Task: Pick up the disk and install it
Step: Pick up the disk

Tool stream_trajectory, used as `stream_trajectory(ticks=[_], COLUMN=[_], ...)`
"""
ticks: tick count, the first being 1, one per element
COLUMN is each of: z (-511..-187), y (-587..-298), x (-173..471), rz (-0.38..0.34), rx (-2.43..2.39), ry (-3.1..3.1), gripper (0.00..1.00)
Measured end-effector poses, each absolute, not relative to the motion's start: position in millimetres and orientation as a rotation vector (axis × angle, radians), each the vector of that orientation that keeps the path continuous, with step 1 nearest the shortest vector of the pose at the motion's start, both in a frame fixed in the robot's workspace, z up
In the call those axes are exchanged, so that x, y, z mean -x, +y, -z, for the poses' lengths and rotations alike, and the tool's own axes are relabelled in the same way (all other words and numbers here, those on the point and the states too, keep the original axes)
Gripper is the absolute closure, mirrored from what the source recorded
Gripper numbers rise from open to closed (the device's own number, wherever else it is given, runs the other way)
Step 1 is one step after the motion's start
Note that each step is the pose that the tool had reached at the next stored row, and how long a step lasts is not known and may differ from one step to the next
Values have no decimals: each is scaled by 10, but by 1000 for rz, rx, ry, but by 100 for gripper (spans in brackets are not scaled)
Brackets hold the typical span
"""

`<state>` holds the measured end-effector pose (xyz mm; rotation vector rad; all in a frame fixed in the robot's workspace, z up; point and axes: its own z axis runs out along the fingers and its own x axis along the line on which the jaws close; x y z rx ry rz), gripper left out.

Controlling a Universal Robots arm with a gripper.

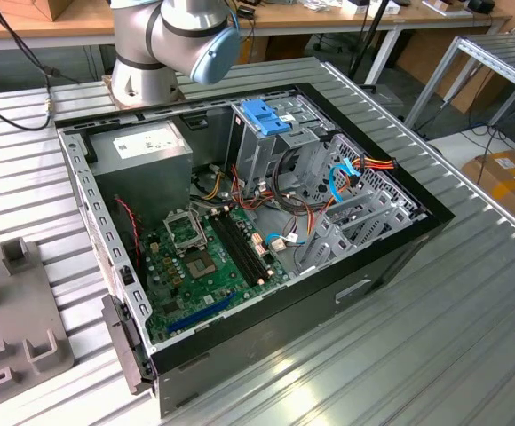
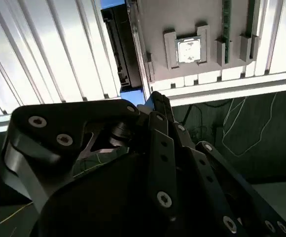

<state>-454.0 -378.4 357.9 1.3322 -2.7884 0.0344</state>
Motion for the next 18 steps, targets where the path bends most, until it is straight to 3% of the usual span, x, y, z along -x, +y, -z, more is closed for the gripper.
stream_trajectory(ticks=[18], z=[-3579], y=[-3784], x=[4540], rz=[-46], rx=[-1813], ry=[-2518], gripper=[89])
